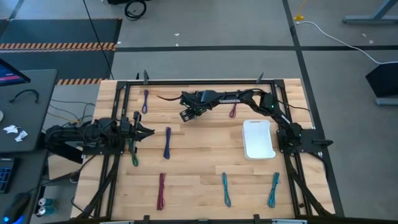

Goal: Pick and place USB-C Cables
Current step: Put the black and white charging cable into the white bin

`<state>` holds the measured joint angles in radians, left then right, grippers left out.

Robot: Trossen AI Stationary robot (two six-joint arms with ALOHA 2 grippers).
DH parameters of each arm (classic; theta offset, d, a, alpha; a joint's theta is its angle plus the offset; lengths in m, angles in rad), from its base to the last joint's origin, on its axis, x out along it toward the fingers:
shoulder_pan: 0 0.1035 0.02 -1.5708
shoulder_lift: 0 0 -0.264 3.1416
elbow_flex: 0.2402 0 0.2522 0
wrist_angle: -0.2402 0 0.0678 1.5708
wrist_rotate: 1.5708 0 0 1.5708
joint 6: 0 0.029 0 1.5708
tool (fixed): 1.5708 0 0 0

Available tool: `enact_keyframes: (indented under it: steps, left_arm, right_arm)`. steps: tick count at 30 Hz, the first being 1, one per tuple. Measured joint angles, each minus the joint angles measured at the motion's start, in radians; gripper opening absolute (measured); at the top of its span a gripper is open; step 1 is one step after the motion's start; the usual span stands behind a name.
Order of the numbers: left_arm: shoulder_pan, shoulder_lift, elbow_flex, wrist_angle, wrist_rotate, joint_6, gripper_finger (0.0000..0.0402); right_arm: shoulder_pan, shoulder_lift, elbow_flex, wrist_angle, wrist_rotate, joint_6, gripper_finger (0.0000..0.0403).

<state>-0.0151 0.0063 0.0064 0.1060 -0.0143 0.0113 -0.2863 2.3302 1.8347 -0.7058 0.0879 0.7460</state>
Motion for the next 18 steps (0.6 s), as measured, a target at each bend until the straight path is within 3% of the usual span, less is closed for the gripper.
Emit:
enact_keyframes:
  steps: [5, 13, 18]
  left_arm:
    - [0.0, 0.0, 0.0, 0.001, 0.0, 0.0, 0.0031]
    - [0.0, 0.0, 0.0, 0.001, 0.0, 0.0, 0.0038]
    - [0.0, 0.0, 0.0, -0.002, 0.0, 0.0, 0.0031]
  right_arm:
    - [0.021, 0.008, -0.003, -0.008, 0.055, -0.005, 0.0152]
    - [0.046, -0.035, -0.011, -0.055, 0.079, -0.047, 0.002]
    - [0.102, -0.156, -0.012, -0.097, 0.134, -0.103, 0.0024]
